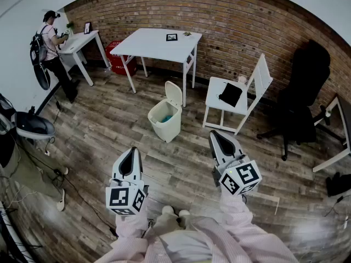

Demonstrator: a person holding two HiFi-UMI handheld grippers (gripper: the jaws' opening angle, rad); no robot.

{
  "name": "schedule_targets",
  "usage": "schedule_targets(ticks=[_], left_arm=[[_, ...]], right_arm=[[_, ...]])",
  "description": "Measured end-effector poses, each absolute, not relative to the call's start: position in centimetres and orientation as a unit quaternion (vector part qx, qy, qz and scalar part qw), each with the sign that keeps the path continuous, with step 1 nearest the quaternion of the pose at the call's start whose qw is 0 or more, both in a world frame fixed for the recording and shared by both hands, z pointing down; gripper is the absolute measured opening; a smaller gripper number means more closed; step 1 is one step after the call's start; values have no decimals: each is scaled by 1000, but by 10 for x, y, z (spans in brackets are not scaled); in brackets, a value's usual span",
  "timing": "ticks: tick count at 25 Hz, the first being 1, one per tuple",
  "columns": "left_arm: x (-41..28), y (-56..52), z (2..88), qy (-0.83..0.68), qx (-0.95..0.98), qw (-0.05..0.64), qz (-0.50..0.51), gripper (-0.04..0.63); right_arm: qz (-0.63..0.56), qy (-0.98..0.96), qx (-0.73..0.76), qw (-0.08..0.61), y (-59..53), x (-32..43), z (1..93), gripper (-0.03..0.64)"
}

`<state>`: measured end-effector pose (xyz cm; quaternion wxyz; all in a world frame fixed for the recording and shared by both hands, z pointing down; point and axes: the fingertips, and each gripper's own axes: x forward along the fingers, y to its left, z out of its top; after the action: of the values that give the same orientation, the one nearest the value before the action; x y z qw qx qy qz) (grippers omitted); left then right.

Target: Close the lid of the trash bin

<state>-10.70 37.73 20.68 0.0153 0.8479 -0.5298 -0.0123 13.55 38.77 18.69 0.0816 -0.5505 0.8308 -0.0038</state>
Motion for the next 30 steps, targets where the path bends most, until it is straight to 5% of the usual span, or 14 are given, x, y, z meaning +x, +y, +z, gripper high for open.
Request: schedule_targets(ticks=[25,30], left_arm=[[-96,382,215,-542,840,23,-7,-8],[-97,368,216,-544,839,24,-6,-8]], right_arm=[[0,827,-559,67,379,155,202,3],[-8,828,-556,73,362,153,206,96]])
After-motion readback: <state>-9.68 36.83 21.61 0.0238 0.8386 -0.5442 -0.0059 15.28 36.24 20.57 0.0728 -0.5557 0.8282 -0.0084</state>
